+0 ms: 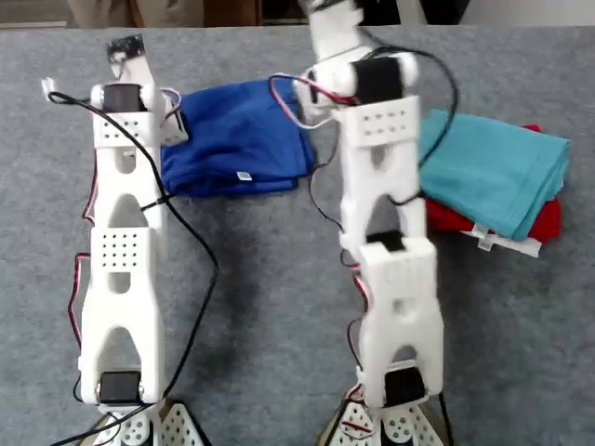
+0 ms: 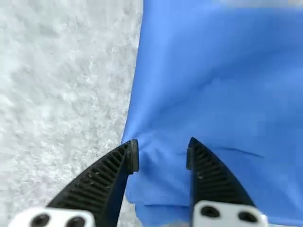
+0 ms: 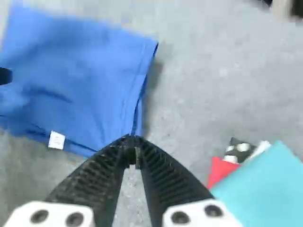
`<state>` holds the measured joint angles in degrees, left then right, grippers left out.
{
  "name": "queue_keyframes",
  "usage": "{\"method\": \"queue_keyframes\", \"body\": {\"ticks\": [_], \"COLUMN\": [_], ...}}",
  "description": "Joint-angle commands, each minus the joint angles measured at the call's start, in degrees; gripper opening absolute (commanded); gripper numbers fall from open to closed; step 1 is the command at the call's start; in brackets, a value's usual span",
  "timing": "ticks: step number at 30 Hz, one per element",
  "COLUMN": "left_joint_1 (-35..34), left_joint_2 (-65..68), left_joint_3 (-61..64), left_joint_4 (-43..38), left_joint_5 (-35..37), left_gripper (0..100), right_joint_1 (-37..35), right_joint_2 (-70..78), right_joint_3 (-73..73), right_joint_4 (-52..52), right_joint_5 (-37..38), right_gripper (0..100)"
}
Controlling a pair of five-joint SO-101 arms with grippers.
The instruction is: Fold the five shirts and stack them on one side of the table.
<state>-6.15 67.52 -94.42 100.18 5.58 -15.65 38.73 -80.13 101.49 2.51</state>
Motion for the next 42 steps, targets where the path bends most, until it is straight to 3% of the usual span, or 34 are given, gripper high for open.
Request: {"method": "queue_keyframes", "body": {"ticks": [1, 5, 10, 18, 22, 28, 32, 36, 42], "left_joint_1": [-2.5, -3.8, -1.5, -2.5, -2.7, -2.8, -3.2, -3.7, -3.7], "left_joint_2": [-10.3, -18.1, -22.3, -22.2, -22.1, -20.0, -14.5, -9.1, -4.4], "left_joint_3": [-1.1, 3.3, 11.8, 22.2, 30.7, 40.1, 39.8, 35.4, 28.4], "left_joint_4": [0.8, 0.7, -0.2, -14.8, -22.9, -35.7, -43.3, -44.1, -41.9], "left_joint_5": [0.2, 1.8, 3.3, 5.8, 5.8, 6.6, 9.8, 9.9, 9.9], "left_gripper": [18, 18, 21, 26, 26, 25, 25, 25, 25], "right_joint_1": [0.3, 0.4, 0.2, 0.4, 0.3, -1.5, -4.8, -8.0, -9.0], "right_joint_2": [-16.7, -31.6, -48.2, -54.6, -50.6, -39.6, -30.9, -20.7, -6.9], "right_joint_3": [13.1, 34.1, 48.0, 74.2, 82.7, 81.7, 75.6, 67.6, 54.0], "right_joint_4": [1.1, 1.0, -0.8, -8.5, -15.6, -30.3, -34.4, -34.8, -35.0], "right_joint_5": [0.6, 1.0, 1.0, -0.2, -13.9, -35.2, -47.4, -58.5, -67.0], "right_gripper": [0.6, 0.3, 0.5, 4.7, 15.9, 17.0, 18.6, 28.5, 29.5]}}
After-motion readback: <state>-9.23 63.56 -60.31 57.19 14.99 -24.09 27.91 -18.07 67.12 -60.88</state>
